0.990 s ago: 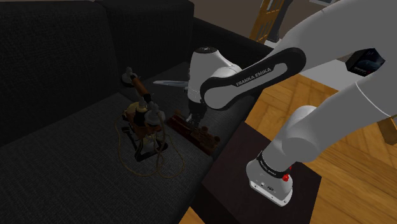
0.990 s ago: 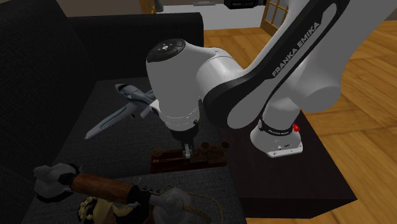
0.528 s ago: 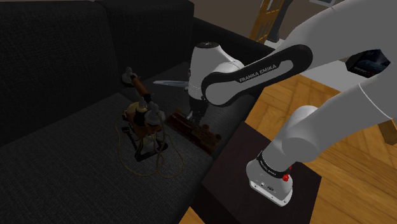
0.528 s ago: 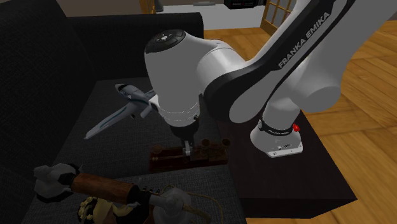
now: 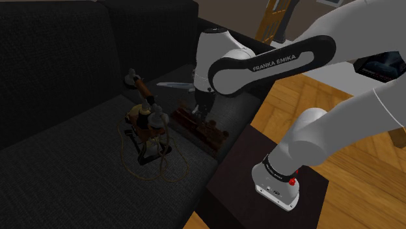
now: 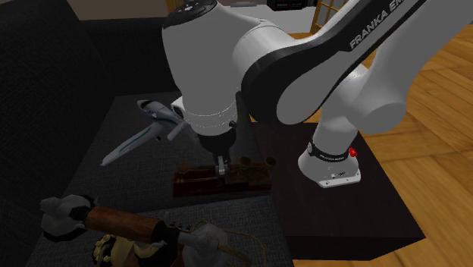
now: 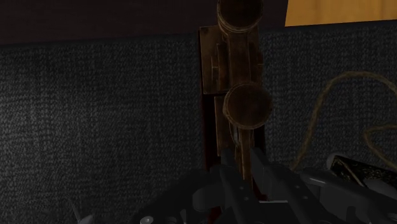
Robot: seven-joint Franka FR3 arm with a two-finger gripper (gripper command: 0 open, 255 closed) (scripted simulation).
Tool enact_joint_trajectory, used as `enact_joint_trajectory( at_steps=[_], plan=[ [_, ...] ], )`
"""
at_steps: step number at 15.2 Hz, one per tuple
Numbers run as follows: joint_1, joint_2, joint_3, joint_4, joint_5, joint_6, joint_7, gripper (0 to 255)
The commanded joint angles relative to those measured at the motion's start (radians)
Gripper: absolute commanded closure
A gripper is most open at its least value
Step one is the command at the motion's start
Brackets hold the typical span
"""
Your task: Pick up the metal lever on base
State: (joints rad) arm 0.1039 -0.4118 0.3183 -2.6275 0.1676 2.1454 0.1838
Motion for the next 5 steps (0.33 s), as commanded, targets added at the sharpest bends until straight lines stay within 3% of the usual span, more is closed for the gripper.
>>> enact_joint_trajectory(
  at_steps=[1, 5],
  plan=[
    [0.002, -0.022, -0.005, 0.013, 0.001, -0.034, -0.002, 255],
    [0.002, -0.039, -0.010, 0.030, 0.000, -0.068, -0.003, 255]
  ],
)
